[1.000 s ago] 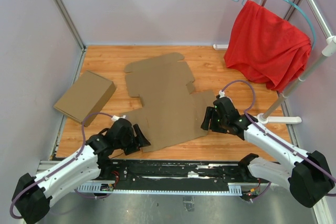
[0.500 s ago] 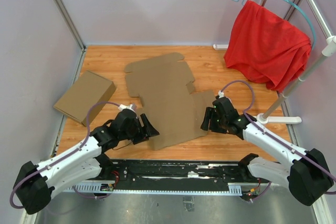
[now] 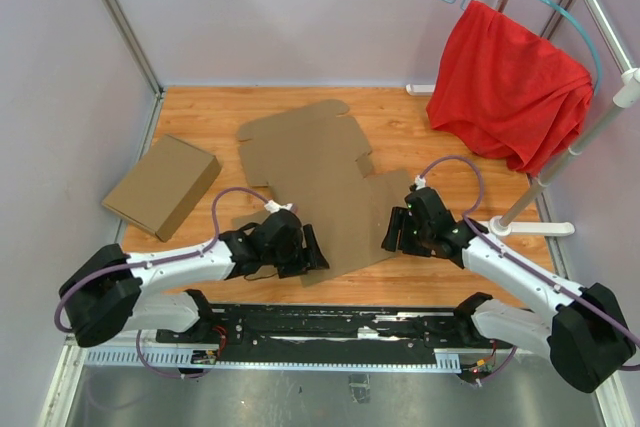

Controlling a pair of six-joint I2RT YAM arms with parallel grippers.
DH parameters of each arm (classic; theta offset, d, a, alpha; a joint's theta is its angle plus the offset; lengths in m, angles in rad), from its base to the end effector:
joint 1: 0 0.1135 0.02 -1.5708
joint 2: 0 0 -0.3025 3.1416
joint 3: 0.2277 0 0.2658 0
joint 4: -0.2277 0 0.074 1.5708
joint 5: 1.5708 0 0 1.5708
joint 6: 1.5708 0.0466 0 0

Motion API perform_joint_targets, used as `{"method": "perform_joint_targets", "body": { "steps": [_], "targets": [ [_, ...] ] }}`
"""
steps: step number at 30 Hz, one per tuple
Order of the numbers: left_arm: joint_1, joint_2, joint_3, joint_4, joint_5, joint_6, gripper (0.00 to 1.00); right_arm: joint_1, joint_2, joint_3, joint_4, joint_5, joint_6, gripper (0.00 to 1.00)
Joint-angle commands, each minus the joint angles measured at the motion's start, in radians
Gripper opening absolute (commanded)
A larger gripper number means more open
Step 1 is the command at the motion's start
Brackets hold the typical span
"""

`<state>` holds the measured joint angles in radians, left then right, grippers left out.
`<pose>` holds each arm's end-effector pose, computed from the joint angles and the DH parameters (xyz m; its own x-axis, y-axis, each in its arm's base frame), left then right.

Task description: Fold the paper box

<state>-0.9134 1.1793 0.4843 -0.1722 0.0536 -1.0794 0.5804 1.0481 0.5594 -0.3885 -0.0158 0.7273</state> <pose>0.1324 -0.1756 0.1815 -0.9355 -0.2290 -0.2693 -0.0278 0.8072 -0.5897 0.1693 0.1119 0.2143 -0.8505 0.2373 -0.4695 0.0117 0.9008 0.4341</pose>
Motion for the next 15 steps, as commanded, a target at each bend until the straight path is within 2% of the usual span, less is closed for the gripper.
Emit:
{"method": "perform_joint_targets", "body": {
  "steps": [1,10,15],
  "targets": [
    [-0.037,0.095,0.065,0.075,-0.039,0.017,0.72,-0.006,0.003,-0.031,0.028,-0.019,-0.005,0.61],
    [-0.051,0.263,0.043,0.125,-0.051,0.01,0.72,-0.005,0.054,-0.024,0.046,-0.046,-0.028,0.61],
    [-0.063,0.235,0.046,0.096,-0.069,0.0,0.72,-0.005,0.045,-0.016,0.028,-0.05,-0.036,0.61]
  ]
}}
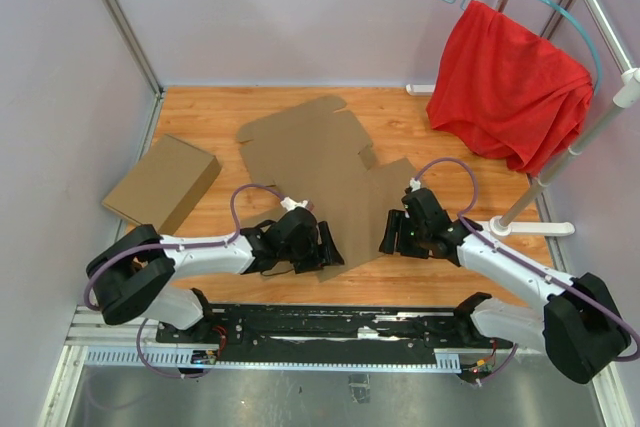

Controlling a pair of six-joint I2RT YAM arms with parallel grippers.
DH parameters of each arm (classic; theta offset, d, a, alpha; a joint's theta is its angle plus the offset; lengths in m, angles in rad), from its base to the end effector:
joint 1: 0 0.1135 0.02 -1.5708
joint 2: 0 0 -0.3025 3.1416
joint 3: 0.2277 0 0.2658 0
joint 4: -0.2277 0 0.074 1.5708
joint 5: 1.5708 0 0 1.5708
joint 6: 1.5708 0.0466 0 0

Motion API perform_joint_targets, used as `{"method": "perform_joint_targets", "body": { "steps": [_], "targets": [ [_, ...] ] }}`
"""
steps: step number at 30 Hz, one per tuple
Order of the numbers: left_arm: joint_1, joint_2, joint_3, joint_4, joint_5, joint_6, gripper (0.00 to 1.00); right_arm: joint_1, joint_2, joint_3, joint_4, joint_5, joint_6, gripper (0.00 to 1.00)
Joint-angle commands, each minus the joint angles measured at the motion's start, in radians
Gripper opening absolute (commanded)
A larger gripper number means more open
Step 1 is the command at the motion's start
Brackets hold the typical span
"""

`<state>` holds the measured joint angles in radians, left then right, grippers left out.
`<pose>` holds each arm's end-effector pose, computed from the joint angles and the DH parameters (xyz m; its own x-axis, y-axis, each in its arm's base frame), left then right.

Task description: Fold the paper box

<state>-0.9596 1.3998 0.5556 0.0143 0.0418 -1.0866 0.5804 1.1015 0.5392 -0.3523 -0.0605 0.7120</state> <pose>0.1515 -0.2196 0.1690 -0.9356 -0.2057 -0.2869 0.0137 0.7910 -0.6117 0.1722 0.1163 0.2005 -0.8794 0.2032 -0.4306 -0.0048 0.9005 0.4349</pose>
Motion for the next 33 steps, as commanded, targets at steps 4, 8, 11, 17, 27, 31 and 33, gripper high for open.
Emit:
{"method": "perform_joint_targets", "body": {
  "steps": [4,8,11,17,27,31,33],
  "targets": [
    [-0.019,-0.108,0.033,-0.203,-0.137,0.022,0.72,-0.005,-0.046,0.014,-0.027,-0.013,-0.019,0.63],
    [-0.017,-0.192,0.156,-0.336,-0.304,0.082,0.73,-0.006,-0.07,0.013,-0.04,-0.019,0.003,0.72],
    [-0.008,-0.188,0.268,-0.386,-0.384,0.141,0.74,-0.004,-0.082,-0.006,-0.022,-0.047,0.039,0.83],
    [0.105,-0.076,0.433,-0.355,-0.342,0.277,0.75,0.019,-0.141,-0.106,0.1,-0.131,0.169,0.88],
    [0.359,0.256,0.634,-0.199,-0.323,0.5,0.71,0.147,-0.111,-0.195,0.294,-0.078,0.336,0.88],
    [0.379,0.384,0.675,-0.171,-0.309,0.548,0.71,0.151,-0.032,-0.194,0.347,-0.084,0.362,0.88],
    [0.383,0.436,0.688,-0.175,-0.309,0.562,0.7,0.152,0.013,-0.189,0.366,-0.09,0.372,0.88]
  ]
}}
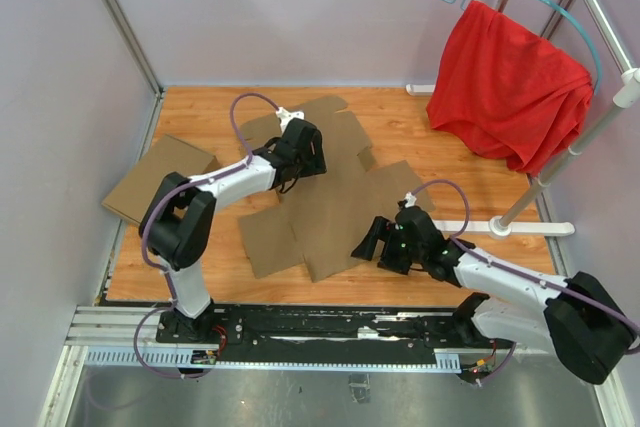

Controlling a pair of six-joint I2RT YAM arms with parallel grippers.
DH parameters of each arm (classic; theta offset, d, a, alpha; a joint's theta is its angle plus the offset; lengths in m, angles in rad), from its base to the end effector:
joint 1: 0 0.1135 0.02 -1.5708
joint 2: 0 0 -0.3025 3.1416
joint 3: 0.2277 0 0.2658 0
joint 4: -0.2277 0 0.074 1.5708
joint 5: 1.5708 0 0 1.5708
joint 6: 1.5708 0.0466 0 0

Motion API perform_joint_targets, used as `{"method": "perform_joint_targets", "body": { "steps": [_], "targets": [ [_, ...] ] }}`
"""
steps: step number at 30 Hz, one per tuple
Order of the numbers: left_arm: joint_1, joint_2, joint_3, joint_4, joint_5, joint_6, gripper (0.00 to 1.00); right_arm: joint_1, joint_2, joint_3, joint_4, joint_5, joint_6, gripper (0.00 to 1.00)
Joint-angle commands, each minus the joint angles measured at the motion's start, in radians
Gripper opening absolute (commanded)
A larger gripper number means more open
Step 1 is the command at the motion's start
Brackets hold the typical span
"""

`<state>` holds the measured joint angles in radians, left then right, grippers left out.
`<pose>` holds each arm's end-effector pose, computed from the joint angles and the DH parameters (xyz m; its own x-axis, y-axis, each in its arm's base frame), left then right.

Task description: Fold the paper box

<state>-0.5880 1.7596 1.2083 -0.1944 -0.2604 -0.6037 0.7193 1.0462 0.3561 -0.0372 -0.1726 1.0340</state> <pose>0.3530 -0.2209 0.2453 -0.6797 -0.2061 -0.7039 -0.0088 0.9619 -0.2732 0.1421 0.1351 0.1770 -0.8965 0.3402 -0.2839 0.0485 0.7122 0.7003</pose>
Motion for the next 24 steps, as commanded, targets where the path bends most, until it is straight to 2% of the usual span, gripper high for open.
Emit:
{"method": "perform_joint_targets", "body": {
  "steps": [1,5,10,18,24],
  "targets": [
    [0.015,0.098,0.036,0.033,-0.007,0.081,0.7,0.014,0.087,-0.006,0.062,0.021,0.058,0.88],
    [0.03,0.162,0.025,0.027,0.005,0.079,0.69,0.015,0.159,-0.002,0.101,0.022,0.074,0.88],
    [0.039,0.161,-0.033,0.032,0.005,0.059,0.69,0.015,0.185,0.033,0.091,0.051,0.072,0.88],
    [0.039,0.152,-0.114,0.038,0.034,0.031,0.68,0.011,0.102,0.169,-0.088,0.153,-0.024,0.88],
    [0.039,0.146,-0.177,0.082,0.07,0.007,0.68,0.003,0.097,0.245,-0.18,0.164,-0.05,0.88]
  ]
}}
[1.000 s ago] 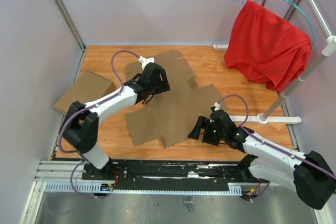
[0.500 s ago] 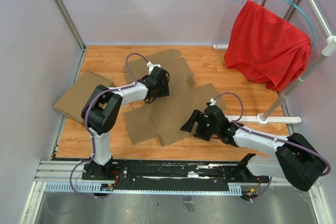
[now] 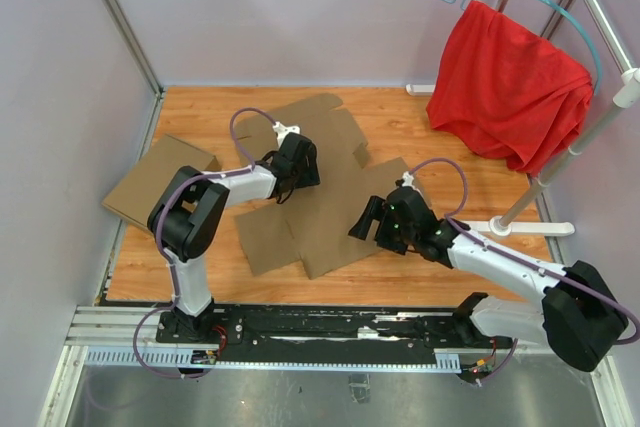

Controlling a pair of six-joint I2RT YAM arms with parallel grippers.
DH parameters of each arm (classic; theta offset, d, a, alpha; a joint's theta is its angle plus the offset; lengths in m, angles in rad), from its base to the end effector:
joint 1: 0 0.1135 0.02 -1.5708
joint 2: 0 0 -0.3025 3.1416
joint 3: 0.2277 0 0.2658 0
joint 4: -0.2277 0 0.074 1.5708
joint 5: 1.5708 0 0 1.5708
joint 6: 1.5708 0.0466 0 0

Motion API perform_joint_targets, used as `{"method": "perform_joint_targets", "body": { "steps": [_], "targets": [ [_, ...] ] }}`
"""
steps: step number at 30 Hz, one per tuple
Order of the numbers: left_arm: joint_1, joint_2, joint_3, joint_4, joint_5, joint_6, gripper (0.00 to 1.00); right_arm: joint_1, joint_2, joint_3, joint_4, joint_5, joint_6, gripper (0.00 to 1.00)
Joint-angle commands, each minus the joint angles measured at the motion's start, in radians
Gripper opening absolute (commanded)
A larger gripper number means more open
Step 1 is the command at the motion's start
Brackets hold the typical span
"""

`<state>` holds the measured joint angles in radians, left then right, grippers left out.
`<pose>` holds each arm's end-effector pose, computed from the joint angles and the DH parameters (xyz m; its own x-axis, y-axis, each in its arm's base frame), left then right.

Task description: Fold the paper box

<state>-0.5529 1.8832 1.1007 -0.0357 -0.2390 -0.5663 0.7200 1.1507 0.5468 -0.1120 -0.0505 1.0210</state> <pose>0.3636 -0.2114 0.1743 -0.7241 -0.1657 -0.6695 -0.0189 0.9751 -0.2209 0.1750 0.1566 0.2129 -0.8437 0.3927 -0.3660 0.0616 0.7482 0.6606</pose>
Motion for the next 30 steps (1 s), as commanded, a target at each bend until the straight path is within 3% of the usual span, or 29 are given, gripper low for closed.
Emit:
{"method": "perform_joint_targets", "body": {
  "steps": [1,15,30],
  "targets": [
    [0.004,0.025,-0.074,-0.075,0.049,-0.032,0.68,0.002,-0.008,0.053,-0.116,0.035,-0.03,0.88],
    [0.004,0.034,-0.088,-0.061,0.053,-0.028,0.68,0.016,-0.091,-0.216,0.016,0.118,0.272,0.89],
    [0.004,0.015,-0.152,-0.018,0.075,-0.047,0.67,0.016,0.028,-0.193,0.145,0.12,0.304,0.9]
  ]
}}
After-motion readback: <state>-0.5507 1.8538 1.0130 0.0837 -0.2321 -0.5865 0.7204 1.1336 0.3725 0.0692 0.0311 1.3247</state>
